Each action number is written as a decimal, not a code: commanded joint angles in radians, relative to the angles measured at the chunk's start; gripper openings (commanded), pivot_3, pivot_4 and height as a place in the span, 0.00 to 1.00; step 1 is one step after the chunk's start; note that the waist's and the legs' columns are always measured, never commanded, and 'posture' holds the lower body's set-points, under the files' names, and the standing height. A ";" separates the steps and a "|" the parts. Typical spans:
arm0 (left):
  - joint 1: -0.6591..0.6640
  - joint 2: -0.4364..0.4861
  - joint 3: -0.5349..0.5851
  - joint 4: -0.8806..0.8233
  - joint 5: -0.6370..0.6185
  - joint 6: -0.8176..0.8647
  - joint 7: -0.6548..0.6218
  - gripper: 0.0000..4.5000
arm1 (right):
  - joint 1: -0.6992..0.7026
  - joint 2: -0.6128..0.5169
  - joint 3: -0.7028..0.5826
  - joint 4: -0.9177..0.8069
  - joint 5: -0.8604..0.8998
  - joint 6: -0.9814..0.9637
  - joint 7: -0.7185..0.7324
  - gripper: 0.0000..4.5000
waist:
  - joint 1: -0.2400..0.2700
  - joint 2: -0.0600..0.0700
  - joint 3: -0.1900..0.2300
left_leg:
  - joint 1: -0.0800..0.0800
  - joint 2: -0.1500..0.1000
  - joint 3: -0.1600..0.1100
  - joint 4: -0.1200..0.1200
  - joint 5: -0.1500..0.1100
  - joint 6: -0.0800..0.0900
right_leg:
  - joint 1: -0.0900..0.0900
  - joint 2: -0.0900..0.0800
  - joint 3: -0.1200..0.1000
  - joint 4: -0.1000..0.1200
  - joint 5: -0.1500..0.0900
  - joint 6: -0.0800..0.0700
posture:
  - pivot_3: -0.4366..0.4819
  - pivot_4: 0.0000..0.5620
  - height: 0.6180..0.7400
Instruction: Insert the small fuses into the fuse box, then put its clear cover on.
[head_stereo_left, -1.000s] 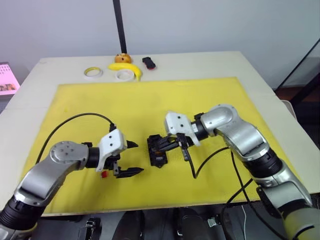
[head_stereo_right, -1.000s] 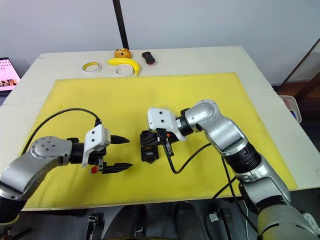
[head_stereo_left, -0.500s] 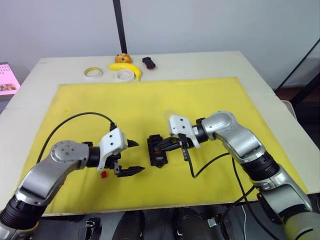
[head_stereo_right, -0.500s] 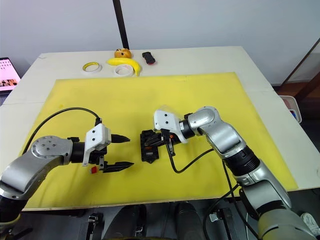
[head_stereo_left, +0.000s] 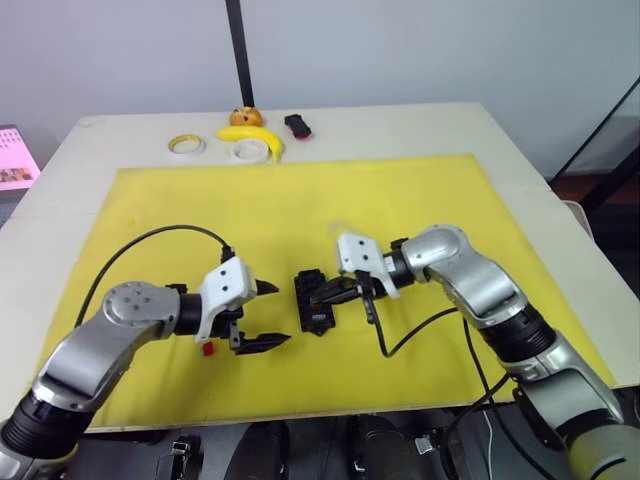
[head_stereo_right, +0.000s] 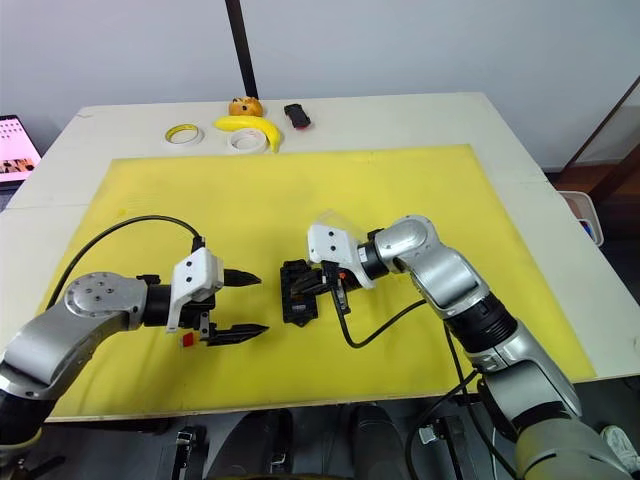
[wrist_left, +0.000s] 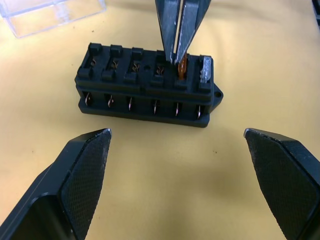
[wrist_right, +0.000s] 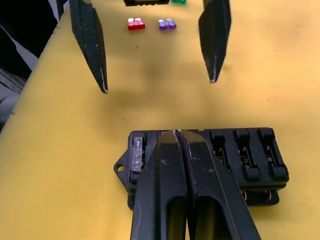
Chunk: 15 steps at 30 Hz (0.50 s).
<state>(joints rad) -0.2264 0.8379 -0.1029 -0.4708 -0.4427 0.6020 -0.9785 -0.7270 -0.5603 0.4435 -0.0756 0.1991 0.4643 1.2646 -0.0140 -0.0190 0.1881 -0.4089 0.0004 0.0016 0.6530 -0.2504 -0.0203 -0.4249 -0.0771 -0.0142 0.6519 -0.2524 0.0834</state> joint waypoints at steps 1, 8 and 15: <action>-0.007 -0.001 0.005 -0.014 0.008 -0.011 0.003 1.00 | 0.020 -0.009 0.034 -0.007 -0.047 -0.042 0.003 0.01 | 0.000 0.000 0.000 | 0.000 0.000 0.000 0.000 0.000 0.000 | 0.000 0.000 0.000 0.000 0.000 0.000 | 0.48 0.27 1.00; -0.009 -0.004 0.006 -0.016 0.011 -0.009 0.006 1.00 | 0.034 -0.017 0.056 0.010 -0.096 -0.109 0.007 0.01 | 0.000 0.000 0.000 | 0.001 0.000 0.000 0.000 0.000 0.000 | 0.001 0.000 0.000 0.000 0.000 0.000 | 0.48 0.27 1.00; -0.006 -0.002 0.016 -0.022 0.010 -0.004 0.003 1.00 | -0.016 0.001 -0.008 -0.014 -0.040 -0.061 0.005 0.01 | -0.001 0.000 0.000 | 0.001 0.000 0.000 0.000 0.000 0.000 | 0.002 0.000 0.000 0.000 0.000 0.000 | 0.48 0.27 1.00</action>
<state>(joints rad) -0.2287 0.8342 -0.1028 -0.4714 -0.4264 0.6021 -0.9769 -0.7200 -0.5605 0.4610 -0.0759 0.1446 0.3725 1.2669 -0.0146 -0.0193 0.1879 -0.4074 0.0004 0.0017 0.6532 -0.2504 -0.0203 -0.4232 -0.0771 -0.0142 0.6520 -0.2524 0.0834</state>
